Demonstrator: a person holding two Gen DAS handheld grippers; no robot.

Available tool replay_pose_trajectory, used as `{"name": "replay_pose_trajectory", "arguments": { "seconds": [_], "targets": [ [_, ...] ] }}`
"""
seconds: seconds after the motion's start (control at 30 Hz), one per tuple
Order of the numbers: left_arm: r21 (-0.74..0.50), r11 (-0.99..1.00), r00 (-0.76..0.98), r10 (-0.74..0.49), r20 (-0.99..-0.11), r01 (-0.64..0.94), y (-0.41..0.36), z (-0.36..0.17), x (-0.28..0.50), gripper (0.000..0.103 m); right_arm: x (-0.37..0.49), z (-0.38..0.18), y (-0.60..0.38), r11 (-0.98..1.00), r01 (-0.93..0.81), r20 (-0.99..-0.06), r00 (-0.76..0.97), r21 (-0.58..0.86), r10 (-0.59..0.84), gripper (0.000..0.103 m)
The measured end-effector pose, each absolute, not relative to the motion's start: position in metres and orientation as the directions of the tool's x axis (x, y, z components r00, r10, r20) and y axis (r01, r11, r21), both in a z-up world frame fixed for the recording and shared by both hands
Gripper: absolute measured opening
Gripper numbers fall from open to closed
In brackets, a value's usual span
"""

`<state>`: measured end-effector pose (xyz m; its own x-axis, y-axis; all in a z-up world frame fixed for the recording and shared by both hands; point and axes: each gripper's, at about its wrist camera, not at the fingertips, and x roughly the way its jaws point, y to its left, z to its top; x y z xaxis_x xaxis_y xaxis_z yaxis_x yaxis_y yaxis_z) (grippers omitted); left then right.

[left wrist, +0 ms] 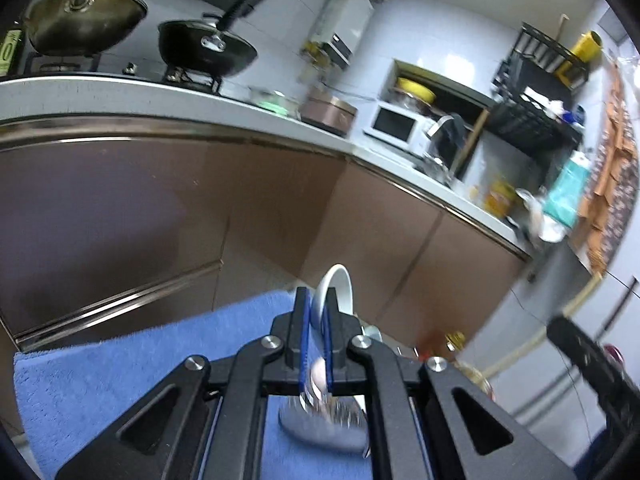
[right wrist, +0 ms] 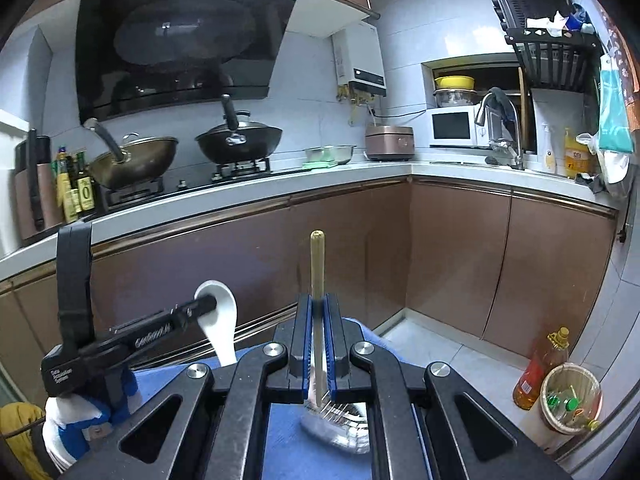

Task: Organize utensils
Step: 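Carry the spoon and chopstick over the holder and open both tools to drop them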

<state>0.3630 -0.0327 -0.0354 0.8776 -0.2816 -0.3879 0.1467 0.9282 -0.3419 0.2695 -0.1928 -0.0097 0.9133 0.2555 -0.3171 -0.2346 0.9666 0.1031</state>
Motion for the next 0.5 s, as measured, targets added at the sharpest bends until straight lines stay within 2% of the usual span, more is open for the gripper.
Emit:
{"name": "replay_pose_trajectory", "arguments": {
  "seconds": [0.33, 0.5],
  "targets": [
    [-0.303, 0.953, 0.933, -0.106, -0.344, -0.003, -0.068, -0.072, 0.388, 0.005, 0.295, -0.048, -0.205, 0.971, -0.215, -0.356, 0.904, 0.106, 0.238, 0.006],
    [-0.303, 0.952, 0.942, -0.063, -0.329, -0.042, -0.079, -0.094, 0.39, 0.005, 0.301, -0.069, -0.208, 0.976, -0.194, -0.366, 0.905, 0.104, 0.219, 0.006]
  ]
}}
